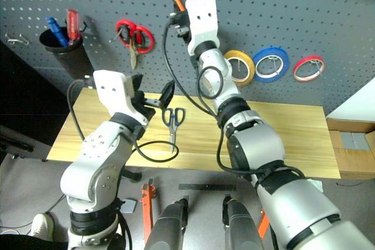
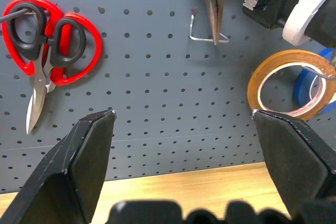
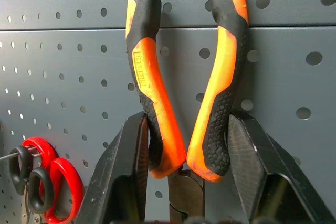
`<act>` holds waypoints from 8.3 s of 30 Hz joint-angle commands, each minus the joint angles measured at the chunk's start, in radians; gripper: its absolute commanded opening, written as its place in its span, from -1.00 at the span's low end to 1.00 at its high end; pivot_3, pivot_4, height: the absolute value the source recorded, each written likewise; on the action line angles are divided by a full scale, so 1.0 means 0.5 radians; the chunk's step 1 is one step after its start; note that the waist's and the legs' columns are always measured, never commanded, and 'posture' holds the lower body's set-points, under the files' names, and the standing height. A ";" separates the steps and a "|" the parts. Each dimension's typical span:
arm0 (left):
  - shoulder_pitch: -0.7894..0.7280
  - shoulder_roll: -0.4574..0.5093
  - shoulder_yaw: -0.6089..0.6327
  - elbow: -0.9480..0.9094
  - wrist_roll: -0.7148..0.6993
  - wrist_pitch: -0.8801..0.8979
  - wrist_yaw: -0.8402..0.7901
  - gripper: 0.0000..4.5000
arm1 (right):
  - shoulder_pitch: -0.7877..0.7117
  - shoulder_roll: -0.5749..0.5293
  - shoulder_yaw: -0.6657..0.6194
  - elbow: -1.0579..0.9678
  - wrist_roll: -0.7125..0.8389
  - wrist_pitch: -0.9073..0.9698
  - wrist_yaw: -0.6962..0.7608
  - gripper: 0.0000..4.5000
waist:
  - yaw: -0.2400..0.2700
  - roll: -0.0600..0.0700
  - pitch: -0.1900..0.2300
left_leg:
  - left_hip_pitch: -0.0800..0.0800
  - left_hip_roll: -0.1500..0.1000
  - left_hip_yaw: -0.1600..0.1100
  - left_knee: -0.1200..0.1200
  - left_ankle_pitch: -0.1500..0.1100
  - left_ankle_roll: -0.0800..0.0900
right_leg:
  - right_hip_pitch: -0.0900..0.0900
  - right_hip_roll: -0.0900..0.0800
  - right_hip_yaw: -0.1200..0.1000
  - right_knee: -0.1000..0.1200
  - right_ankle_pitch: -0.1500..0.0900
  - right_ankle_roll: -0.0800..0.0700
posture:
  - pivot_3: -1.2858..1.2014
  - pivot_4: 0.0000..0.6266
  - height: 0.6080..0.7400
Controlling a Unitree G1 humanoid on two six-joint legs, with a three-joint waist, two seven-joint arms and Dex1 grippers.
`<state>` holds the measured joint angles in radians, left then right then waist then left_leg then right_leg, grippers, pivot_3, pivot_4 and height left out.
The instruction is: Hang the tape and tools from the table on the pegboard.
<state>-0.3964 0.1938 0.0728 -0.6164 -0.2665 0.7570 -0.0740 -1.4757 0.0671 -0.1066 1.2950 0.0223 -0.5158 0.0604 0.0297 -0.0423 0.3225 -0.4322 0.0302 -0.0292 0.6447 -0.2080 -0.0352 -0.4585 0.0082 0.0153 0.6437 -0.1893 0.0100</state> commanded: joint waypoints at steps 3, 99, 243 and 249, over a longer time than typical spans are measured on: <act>-0.045 0.017 0.048 -0.124 -0.020 -0.006 0.004 1.00 | -0.128 0.003 -0.057 -0.065 0.026 -0.074 -0.055 -0.17 | 0.004 0.000 0.000 | 0.000 0.000 0.000 0.000 0.000 0.000 | 0.000 0.000 0.000 0.000 0.000 0.000 | 0.23 -0.02 1.00; -0.063 0.054 0.113 -0.100 -0.123 0.061 -0.042 1.00 | 1.375 -0.144 0.360 -1.515 -0.095 0.093 0.361 1.00 | 0.087 0.002 -0.001 | 0.000 -0.001 -0.015 -0.009 0.008 -0.013 | 0.003 -0.002 -0.004 -0.001 -0.007 -0.011 | 0.16 -0.26 1.00; 0.268 0.018 0.186 0.862 0.639 -0.954 0.246 -0.81 | 1.695 -0.446 0.368 -3.142 0.883 1.730 1.070 1.00 | -0.115 -0.008 -0.232 | 0.031 0.002 0.009 -0.002 0.011 -0.012 | 0.024 0.011 0.005 0.003 0.007 -0.004 | 0.03 -0.66 1.00; 0.186 0.047 0.221 0.967 0.614 -0.932 0.231 -0.81 | 1.693 -0.452 0.368 -3.148 0.880 1.738 1.064 1.00 | -0.116 -0.007 -0.245 | 0.033 0.001 0.009 0.000 0.011 -0.012 | 0.027 0.011 0.005 0.003 0.007 -0.004 | 0.02 -0.66 1.00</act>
<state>-0.2798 0.2062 0.1669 -0.1312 0.0517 0.2978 0.0490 -0.6205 -0.1546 0.0821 -0.2316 0.4549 0.3592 0.5973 -0.0282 -0.0458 0.1999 -0.4157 0.0309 -0.0246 0.6445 -0.2027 -0.0412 -0.4450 0.0136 0.0179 0.6452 -0.1856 0.0082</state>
